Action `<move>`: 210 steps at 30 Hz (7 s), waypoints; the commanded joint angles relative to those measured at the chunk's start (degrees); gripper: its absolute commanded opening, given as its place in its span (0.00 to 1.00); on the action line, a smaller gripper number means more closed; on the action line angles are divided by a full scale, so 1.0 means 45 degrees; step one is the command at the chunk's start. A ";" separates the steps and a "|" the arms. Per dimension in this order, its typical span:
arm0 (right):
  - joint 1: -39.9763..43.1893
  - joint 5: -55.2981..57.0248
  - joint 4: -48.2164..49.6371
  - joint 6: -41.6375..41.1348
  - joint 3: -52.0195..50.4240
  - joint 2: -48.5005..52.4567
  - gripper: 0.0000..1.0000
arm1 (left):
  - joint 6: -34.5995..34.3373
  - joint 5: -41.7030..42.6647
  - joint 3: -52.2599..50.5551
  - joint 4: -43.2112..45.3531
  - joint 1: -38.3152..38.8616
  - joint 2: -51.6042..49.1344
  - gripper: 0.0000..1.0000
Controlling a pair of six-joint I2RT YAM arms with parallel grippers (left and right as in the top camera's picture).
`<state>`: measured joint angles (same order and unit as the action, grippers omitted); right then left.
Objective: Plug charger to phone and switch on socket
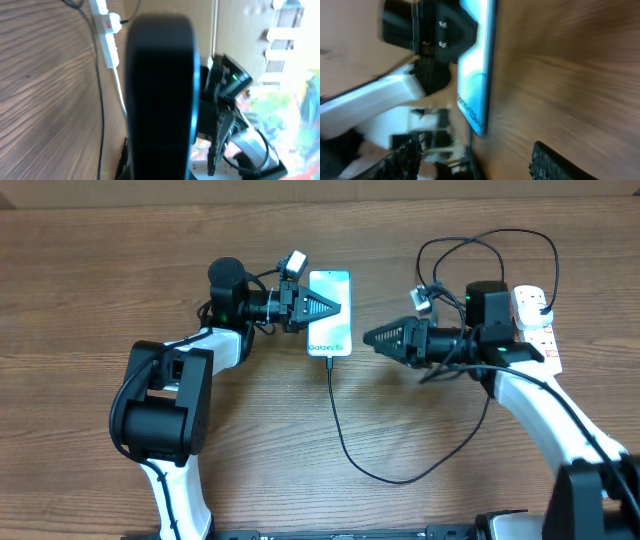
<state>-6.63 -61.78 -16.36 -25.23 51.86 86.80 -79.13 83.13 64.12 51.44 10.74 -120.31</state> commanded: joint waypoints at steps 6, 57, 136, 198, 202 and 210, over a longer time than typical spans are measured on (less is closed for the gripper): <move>0.0000 0.4299 -0.3400 0.2676 0.0398 -0.2380 0.71 | 0.4299 -0.1724 0.0039 -0.5056 0.0457 -0.0073 0.04; 0.0005 0.5202 -0.4692 0.2735 0.0398 -0.3575 0.82 | 0.9214 -0.9248 0.0053 -1.3775 0.0971 -0.0073 0.48; 0.9486 0.9180 0.0204 0.2385 0.3594 0.4056 0.04 | 1.4328 -1.3474 0.3614 -2.0701 0.0714 0.4299 1.00; 0.8485 0.9287 0.0063 0.2963 0.3575 0.6052 0.03 | 1.4294 -1.3478 0.3614 -2.0604 0.0709 0.4299 1.00; 0.8344 0.9277 0.0053 0.2963 0.3575 0.6052 0.04 | 1.4294 -1.3478 0.3614 -2.0609 0.0714 0.4299 1.00; 0.7893 0.9238 -0.0442 0.2963 0.3575 0.6052 0.04 | 1.4294 -1.3483 0.3614 -2.0609 0.0709 0.4299 1.00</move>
<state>31.64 -17.72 -17.04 -12.12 67.53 112.46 -14.63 22.83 79.77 -41.52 14.15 -101.16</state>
